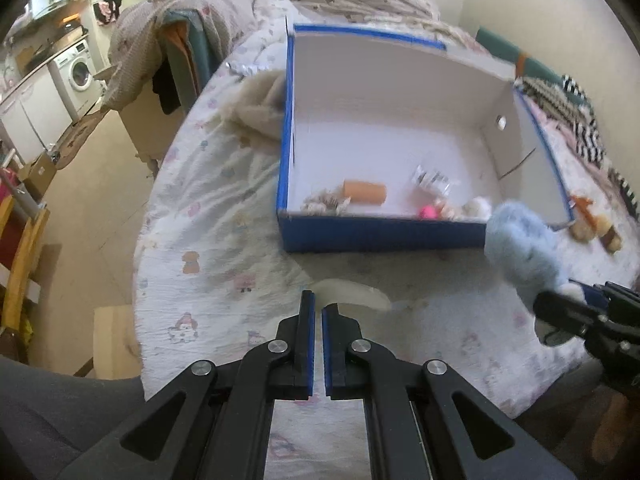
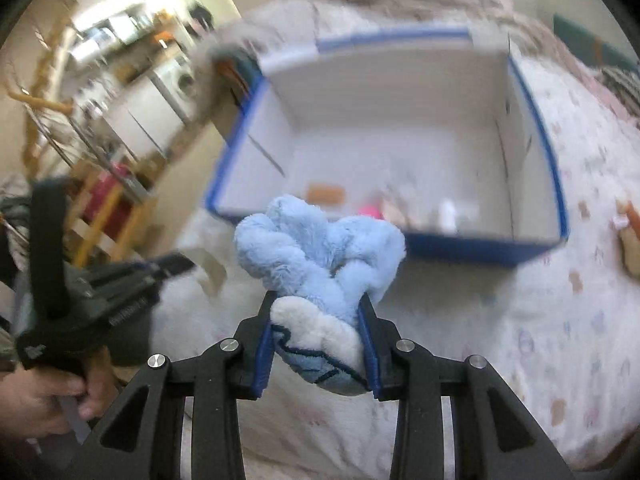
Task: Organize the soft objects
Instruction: 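Carry the blue cloth into the box and open the right gripper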
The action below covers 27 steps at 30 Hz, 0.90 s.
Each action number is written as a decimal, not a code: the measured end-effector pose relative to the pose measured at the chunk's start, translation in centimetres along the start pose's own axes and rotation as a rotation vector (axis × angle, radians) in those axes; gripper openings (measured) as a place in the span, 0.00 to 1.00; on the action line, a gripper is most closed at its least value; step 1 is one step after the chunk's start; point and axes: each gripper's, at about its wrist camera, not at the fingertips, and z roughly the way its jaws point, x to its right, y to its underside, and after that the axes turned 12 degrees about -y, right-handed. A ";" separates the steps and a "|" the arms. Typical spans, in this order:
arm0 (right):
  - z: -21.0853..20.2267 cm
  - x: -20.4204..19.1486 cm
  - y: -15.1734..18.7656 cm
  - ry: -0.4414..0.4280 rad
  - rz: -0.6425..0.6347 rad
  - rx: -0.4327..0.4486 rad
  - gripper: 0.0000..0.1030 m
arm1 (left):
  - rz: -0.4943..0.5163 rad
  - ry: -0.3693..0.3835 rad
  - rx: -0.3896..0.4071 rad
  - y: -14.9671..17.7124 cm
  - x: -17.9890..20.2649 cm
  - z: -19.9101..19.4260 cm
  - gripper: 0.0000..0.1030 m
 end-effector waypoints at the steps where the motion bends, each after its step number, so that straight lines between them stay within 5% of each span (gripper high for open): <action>1: -0.9 0.0 -0.4 -0.021 -0.002 0.043 0.37 | 0.001 0.000 0.012 -0.3 0.0 -0.7 0.03; 5: -4.5 -0.1 -1.4 -0.072 0.006 0.243 0.38 | -0.028 0.026 0.071 -2.6 -0.5 -3.2 0.03; 10: -6.3 0.1 -3.4 -0.011 0.019 0.343 0.38 | -0.038 0.023 0.149 -6.4 -0.5 -4.4 0.03; 17: -6.5 1.4 -9.1 0.048 0.063 0.326 0.38 | -0.028 0.034 0.126 -11.7 0.4 -2.4 0.03; 22: -3.0 3.5 -13.3 0.096 0.057 0.270 0.38 | 0.054 0.020 0.153 -14.6 2.6 -1.0 0.03; 27: 1.2 6.2 -13.1 0.123 0.080 0.198 0.38 | 0.092 0.021 0.142 -15.6 4.6 2.6 0.03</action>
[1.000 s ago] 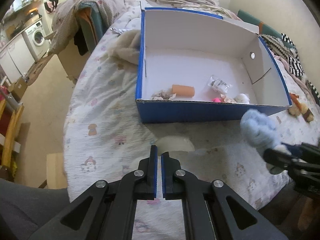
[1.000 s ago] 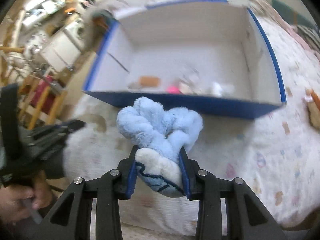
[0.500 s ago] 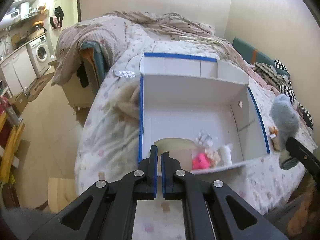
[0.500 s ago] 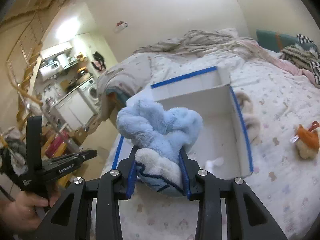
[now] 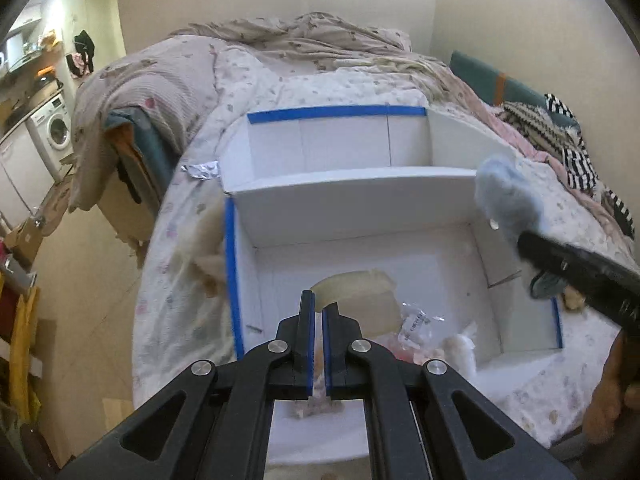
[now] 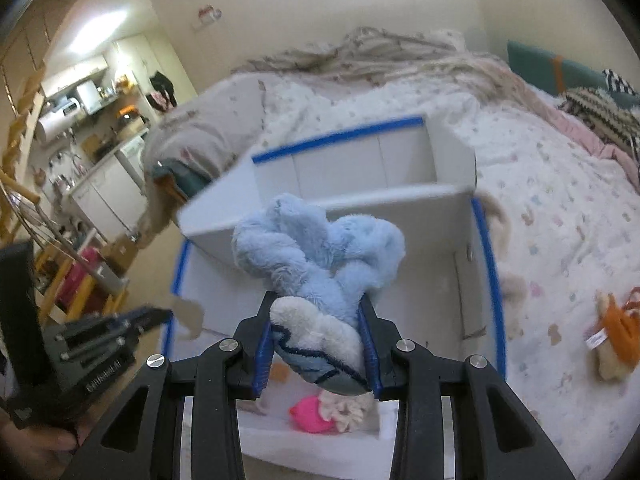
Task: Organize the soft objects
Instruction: 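Carry the blue cloth into the box and open the right gripper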
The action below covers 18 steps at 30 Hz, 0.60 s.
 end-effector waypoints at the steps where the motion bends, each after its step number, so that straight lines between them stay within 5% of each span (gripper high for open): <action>1: 0.6 0.5 0.5 0.006 0.009 -0.017 0.38 | 0.004 -0.001 0.004 0.2 0.2 0.6 0.03; 18: 7.3 3.0 2.9 0.099 0.084 -0.265 0.40 | -0.002 -0.010 -0.175 2.4 0.5 6.2 0.04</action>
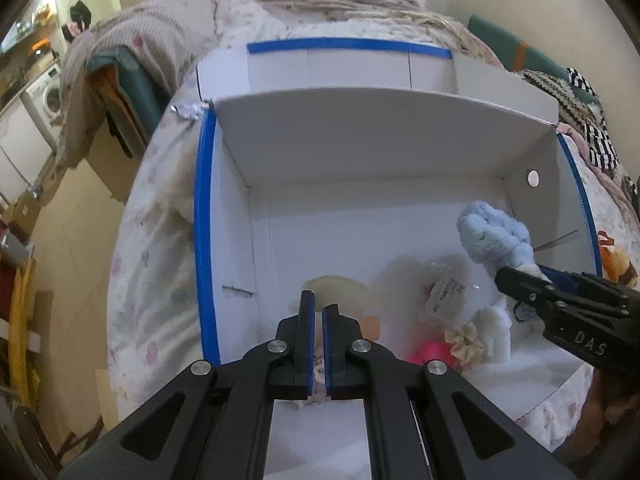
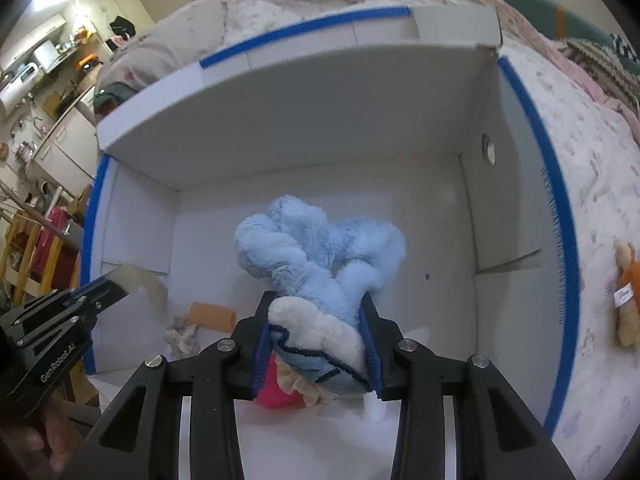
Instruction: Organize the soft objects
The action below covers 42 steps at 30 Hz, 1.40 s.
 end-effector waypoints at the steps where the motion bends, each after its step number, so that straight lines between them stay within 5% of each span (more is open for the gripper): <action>1: 0.2 0.2 0.1 0.002 0.004 -0.007 0.41 | 0.003 -0.006 -0.004 0.0 0.1 0.1 0.04; 15: -0.2 0.4 0.4 -0.027 0.023 0.004 0.51 | -0.012 -0.023 -0.045 0.2 0.7 1.1 0.07; 18: -0.3 0.2 0.3 -0.031 0.019 0.005 0.54 | 0.002 -0.027 -0.048 0.4 1.0 1.1 0.15; 23: -0.7 -0.1 0.0 -0.036 0.014 0.029 0.72 | -0.040 -0.029 -0.045 0.2 0.7 0.6 0.60; 29: -1.7 -0.3 -0.3 -0.066 0.010 0.084 1.00 | -0.054 0.000 -0.049 -0.3 0.8 0.0 0.60; 39: -5.3 -1.9 -0.5 -0.112 -0.004 0.206 1.00 | -0.073 -0.010 0.020 -0.3 0.2 -2.8 0.60; 42: -5.9 -2.6 0.4 -0.118 0.001 0.204 1.00 | -0.081 -0.002 0.038 0.1 -0.4 -3.7 0.67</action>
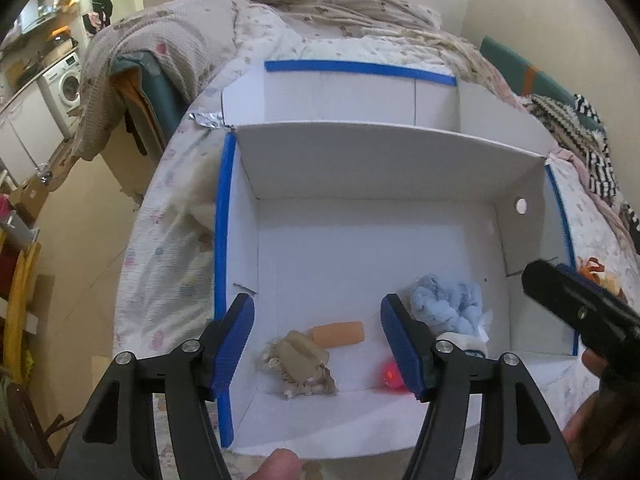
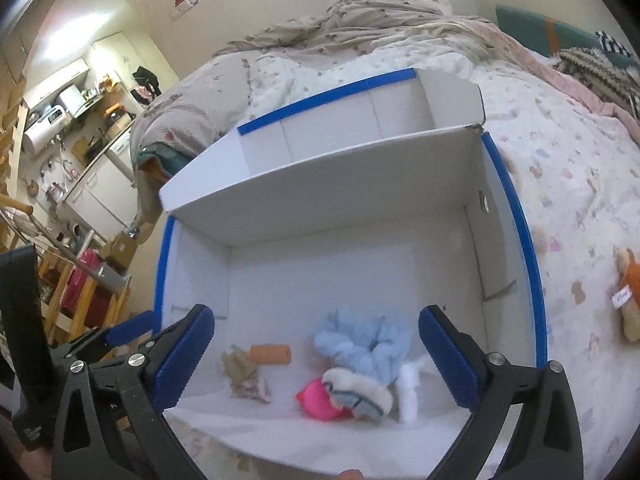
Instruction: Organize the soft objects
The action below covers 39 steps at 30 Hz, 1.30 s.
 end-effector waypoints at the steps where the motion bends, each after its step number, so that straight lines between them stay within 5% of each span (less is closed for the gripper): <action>1: -0.4 -0.4 0.3 0.007 -0.005 0.010 1.00 | -0.004 0.003 0.005 0.2 -0.3 -0.3 0.73; 10: -2.8 -0.6 2.0 0.017 0.002 0.054 1.00 | -0.016 0.036 0.080 1.8 -2.9 -3.5 0.97; 17: -4.6 -0.8 5.5 0.037 0.004 0.025 1.00 | -0.025 0.007 0.081 4.0 -4.7 -5.3 0.97; 26: -5.6 -1.3 9.3 0.039 0.015 -0.019 1.00 | -0.039 -0.001 -0.010 8.5 -6.2 -5.6 0.97; 39: -6.0 -4.0 8.9 0.210 -0.195 0.157 1.00 | -0.050 -0.024 0.178 9.2 -5.9 -7.3 0.97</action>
